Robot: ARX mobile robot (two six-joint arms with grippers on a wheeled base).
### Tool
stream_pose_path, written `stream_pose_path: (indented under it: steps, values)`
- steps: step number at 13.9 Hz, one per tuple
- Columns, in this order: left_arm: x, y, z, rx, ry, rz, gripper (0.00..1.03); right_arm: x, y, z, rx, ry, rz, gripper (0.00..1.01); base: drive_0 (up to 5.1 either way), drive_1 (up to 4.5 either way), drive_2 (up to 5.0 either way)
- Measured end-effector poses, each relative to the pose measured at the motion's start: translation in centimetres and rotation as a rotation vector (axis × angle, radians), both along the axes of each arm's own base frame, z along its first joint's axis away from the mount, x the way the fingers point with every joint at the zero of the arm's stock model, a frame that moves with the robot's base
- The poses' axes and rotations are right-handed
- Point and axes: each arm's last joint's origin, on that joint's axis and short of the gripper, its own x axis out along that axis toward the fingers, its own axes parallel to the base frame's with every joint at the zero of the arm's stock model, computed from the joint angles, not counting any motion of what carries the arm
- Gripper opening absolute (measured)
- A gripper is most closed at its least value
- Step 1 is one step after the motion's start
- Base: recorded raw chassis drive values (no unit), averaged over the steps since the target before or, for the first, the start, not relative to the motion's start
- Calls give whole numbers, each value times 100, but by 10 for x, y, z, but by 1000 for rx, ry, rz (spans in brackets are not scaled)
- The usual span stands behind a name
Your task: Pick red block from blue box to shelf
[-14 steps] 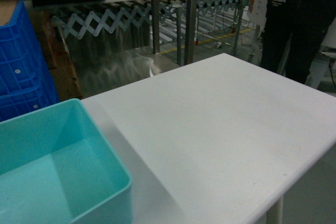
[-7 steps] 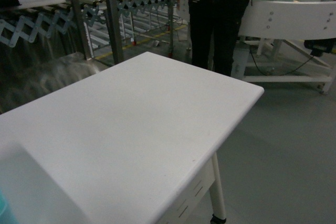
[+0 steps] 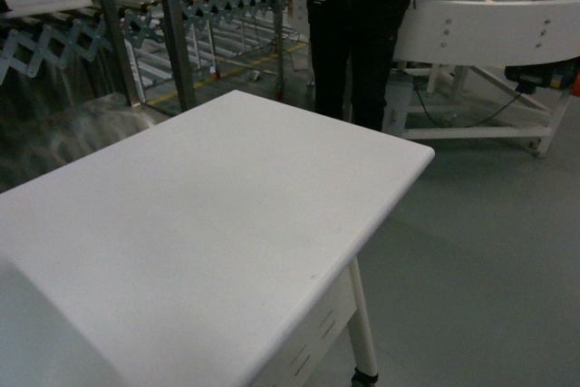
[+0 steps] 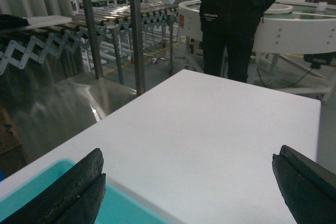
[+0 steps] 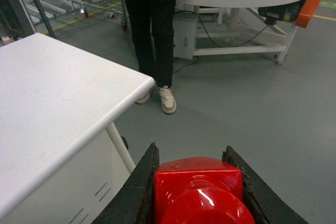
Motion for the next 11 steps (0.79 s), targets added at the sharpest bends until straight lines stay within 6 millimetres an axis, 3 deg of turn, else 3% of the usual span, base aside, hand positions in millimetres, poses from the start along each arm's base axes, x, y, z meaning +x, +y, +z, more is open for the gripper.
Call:
stream_pose_path:
  steps: [11]
  values:
    - [0,0,0,0,0,0,98,0,0,0,0,0,0,28,-155,-155,-155]
